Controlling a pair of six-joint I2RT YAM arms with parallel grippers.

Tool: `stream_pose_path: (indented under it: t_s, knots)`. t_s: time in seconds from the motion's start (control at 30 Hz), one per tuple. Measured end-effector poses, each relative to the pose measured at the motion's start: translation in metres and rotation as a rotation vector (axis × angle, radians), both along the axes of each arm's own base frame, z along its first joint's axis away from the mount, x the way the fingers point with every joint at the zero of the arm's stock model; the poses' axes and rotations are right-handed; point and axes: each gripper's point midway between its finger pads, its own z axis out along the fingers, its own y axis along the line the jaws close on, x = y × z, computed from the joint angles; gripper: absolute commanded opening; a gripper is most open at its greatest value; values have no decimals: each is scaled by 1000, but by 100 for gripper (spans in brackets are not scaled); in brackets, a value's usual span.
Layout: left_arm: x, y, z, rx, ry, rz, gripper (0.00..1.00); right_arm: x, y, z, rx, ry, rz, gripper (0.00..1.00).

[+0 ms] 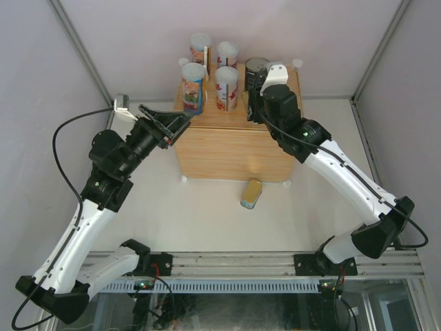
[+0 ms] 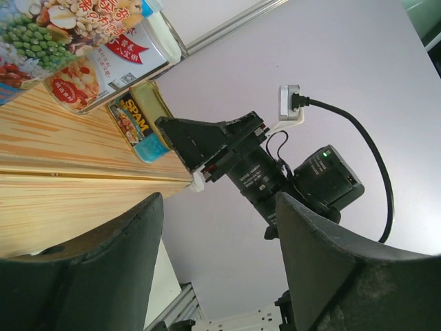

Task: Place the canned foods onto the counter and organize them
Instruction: Place the canned food on the counter.

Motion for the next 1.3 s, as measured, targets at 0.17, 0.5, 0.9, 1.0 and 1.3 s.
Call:
stream_pose_path:
  t_s: [0.17,0.5,0.9,1.0,1.3]
  knots:
    - [-1,4,2,2,-12,10,70,6,2,-2,18,-10,-39,12]
    - [-2,5,4,1,-19,13,70,6,-2,-2,29,-25,-82,46]
    - [-4,6,6,-2,-25,14,70,-13,11,3,20,-33,-42,67]
    - [-5,6,7,-3,-27,14,70,-17,16,5,20,-36,-32,70]
    - [-5,7,7,-4,-28,15,70,-19,16,3,10,-31,-36,73]
